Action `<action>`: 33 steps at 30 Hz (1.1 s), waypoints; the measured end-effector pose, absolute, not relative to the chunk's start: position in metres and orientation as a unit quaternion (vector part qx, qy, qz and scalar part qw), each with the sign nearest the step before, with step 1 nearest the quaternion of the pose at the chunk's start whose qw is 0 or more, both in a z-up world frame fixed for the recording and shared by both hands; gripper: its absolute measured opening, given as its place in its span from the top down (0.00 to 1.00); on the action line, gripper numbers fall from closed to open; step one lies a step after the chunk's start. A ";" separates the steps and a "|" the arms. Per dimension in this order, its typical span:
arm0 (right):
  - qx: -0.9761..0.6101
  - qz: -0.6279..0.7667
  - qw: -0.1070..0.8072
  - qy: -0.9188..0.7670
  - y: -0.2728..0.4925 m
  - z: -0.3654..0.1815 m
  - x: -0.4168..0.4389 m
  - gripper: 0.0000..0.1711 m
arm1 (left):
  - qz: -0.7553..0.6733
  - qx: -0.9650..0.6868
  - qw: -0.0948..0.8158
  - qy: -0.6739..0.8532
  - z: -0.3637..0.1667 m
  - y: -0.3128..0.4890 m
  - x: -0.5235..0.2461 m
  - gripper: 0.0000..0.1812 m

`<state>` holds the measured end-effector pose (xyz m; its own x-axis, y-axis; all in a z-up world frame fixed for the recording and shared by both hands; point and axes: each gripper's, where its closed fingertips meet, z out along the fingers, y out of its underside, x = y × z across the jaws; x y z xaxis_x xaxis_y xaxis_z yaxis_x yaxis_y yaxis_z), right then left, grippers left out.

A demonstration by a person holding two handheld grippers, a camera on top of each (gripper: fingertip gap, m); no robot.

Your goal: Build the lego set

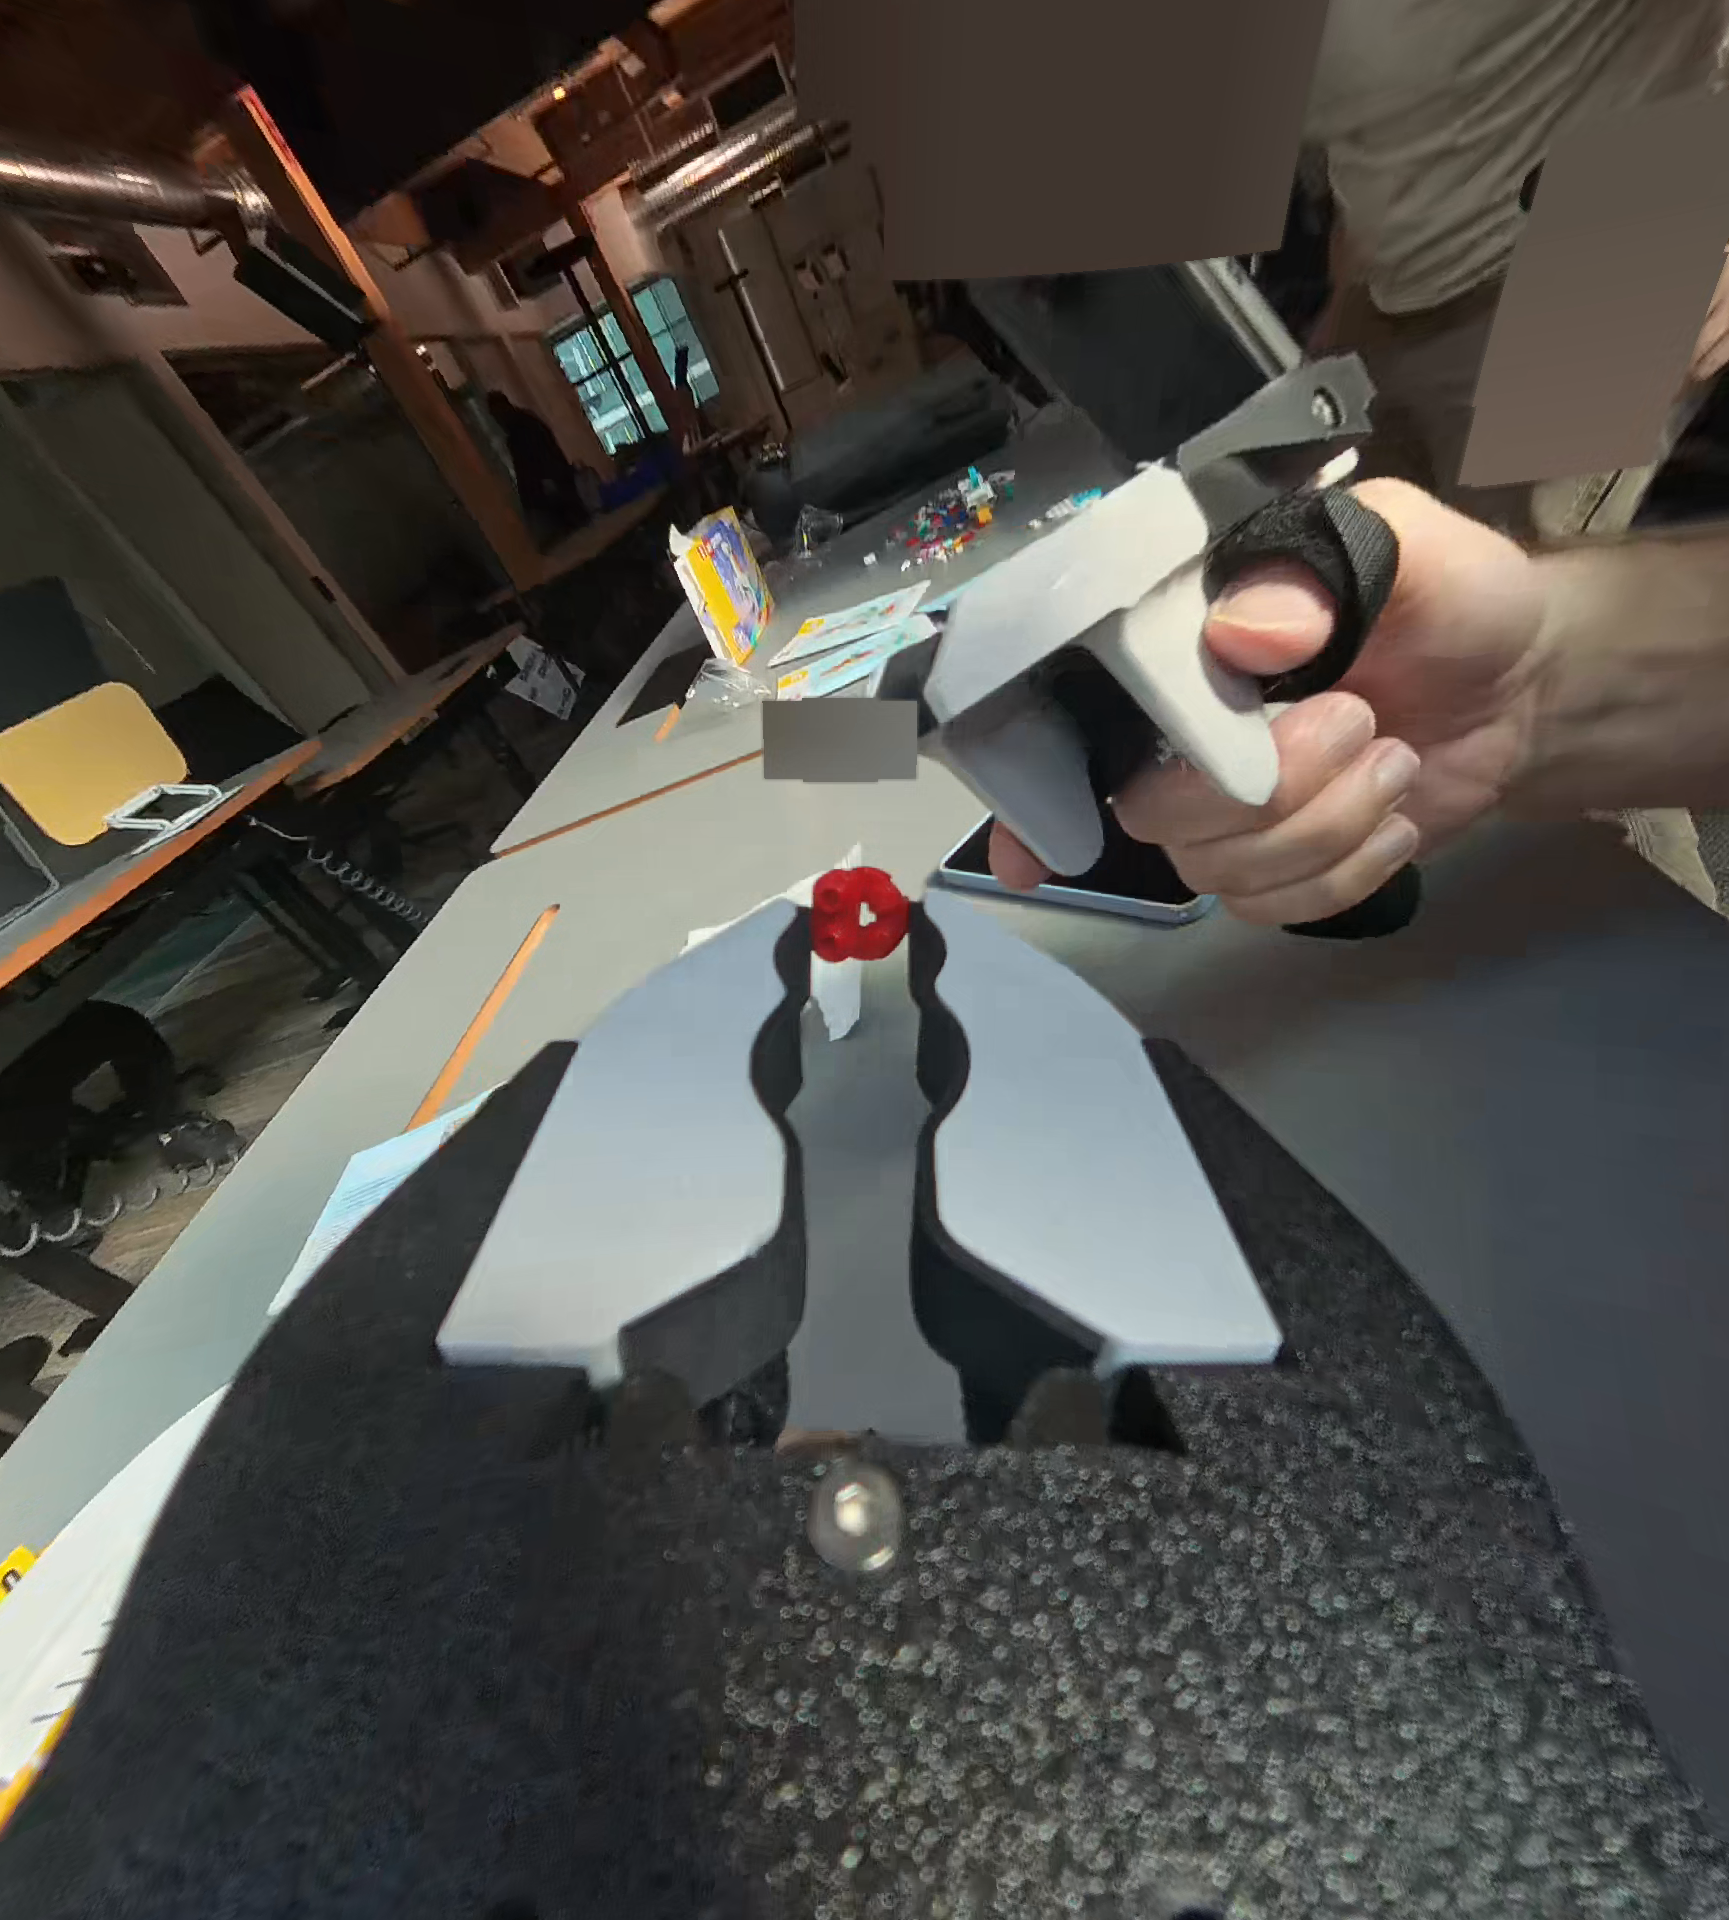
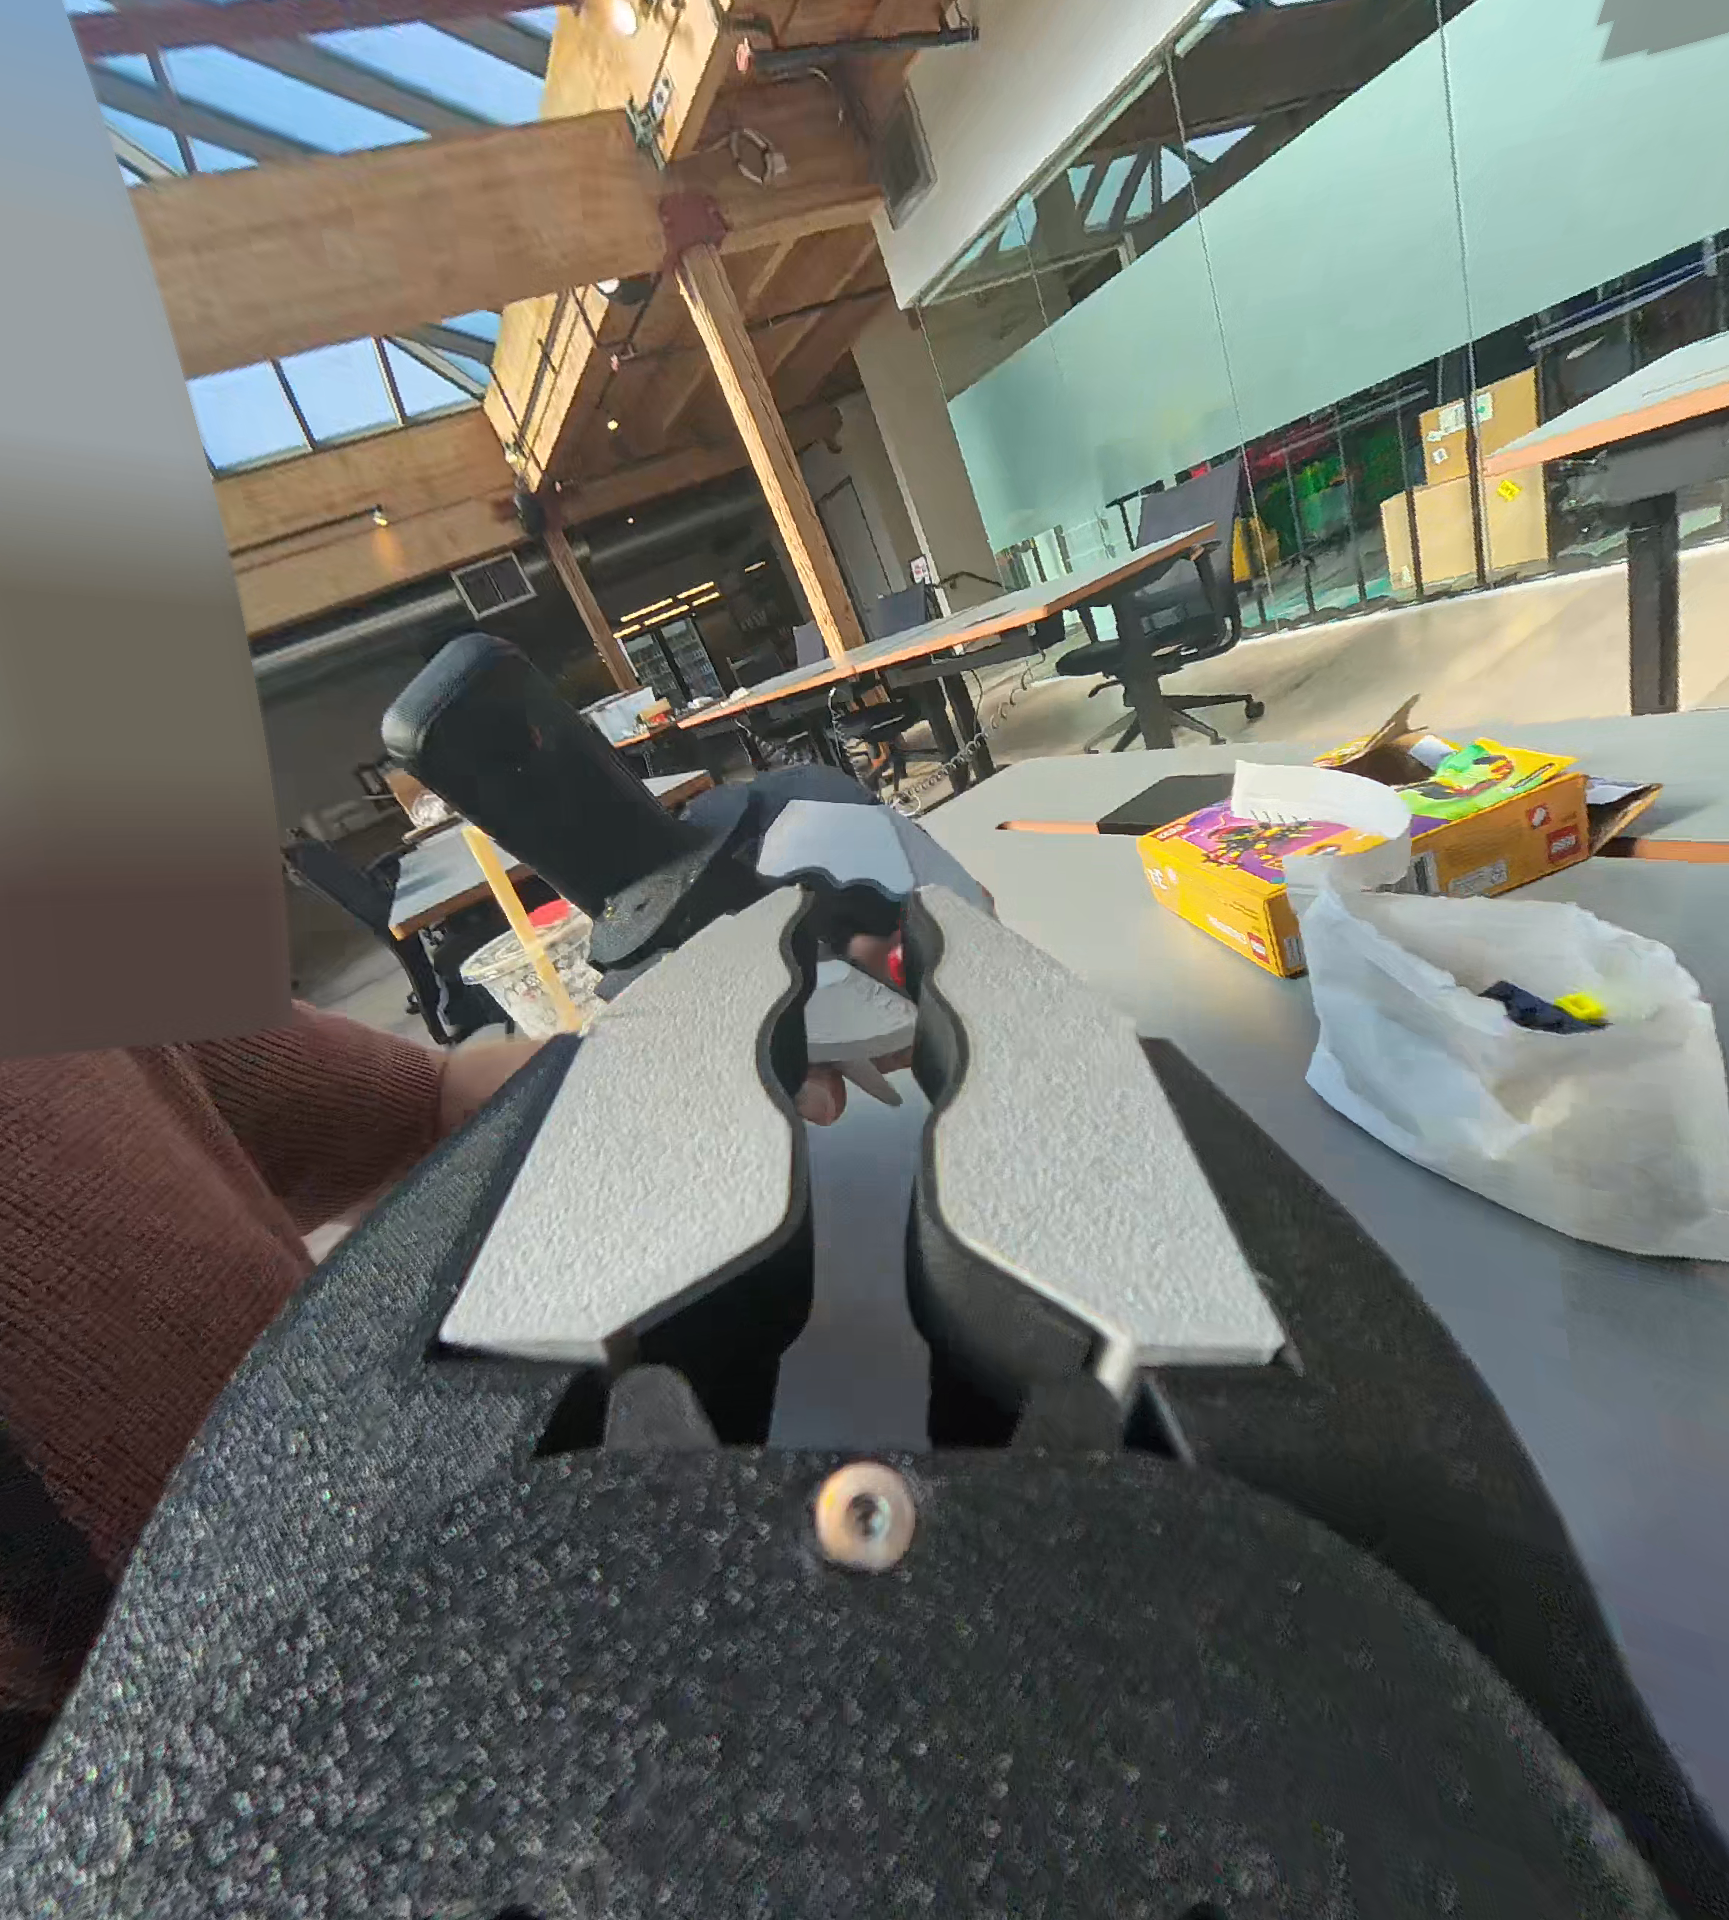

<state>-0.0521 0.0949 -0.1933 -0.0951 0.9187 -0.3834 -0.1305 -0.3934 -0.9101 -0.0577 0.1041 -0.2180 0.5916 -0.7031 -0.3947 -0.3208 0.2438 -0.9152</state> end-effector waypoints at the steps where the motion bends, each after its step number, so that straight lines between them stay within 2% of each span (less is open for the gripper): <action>1: -0.546 0.619 0.414 -0.384 0.093 -0.197 -0.056 0.91 | -0.141 -0.599 0.658 0.433 -0.219 0.103 -0.056 0.91; 4: -0.576 0.571 0.416 -0.412 0.092 -0.212 -0.063 0.92 | -0.132 -0.596 0.656 0.443 -0.218 0.101 -0.052 0.91; 14: -0.598 0.583 0.374 -0.403 0.096 -0.221 -0.062 0.94 | 0.007 -0.598 0.647 0.473 -0.224 0.108 -0.058 0.90; 19: -0.600 0.610 0.339 -0.392 0.093 -0.226 -0.065 0.88 | 0.068 -0.596 0.632 0.490 -0.231 0.111 -0.059 0.90; 20: -0.605 0.598 0.346 -0.395 0.095 -0.229 -0.065 0.91 | 0.074 -0.593 0.632 0.493 -0.232 0.111 -0.058 0.90; 21: -0.608 0.590 0.357 -0.394 0.098 -0.230 -0.065 0.94 | 0.075 -0.592 0.632 0.494 -0.231 0.110 -0.057 0.90; 25: -0.605 0.585 0.359 -0.403 0.098 -0.230 -0.065 0.96 | 0.077 -0.594 0.631 0.492 -0.232 0.111 -0.057 0.90; 28: -0.606 0.570 0.368 -0.415 0.100 -0.231 -0.064 0.97 | 0.028 -0.599 0.640 0.481 -0.232 0.110 -0.057 0.91; 30: -0.599 0.596 0.342 -0.411 0.097 -0.228 -0.063 0.97 | -0.021 -0.576 0.663 0.478 -0.225 0.105 -0.057 0.90; 33: -0.572 0.697 0.245 -0.358 0.093 -0.217 -0.059 0.97 | -0.051 -0.520 0.694 0.496 -0.214 0.096 -0.060 0.88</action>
<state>-0.0587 0.0932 -0.2173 -0.2264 0.7503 -0.6211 0.0674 -0.6241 -0.7784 -0.0604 0.0957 -0.2138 0.5033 -0.5858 -0.6352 -0.4452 0.4542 -0.7716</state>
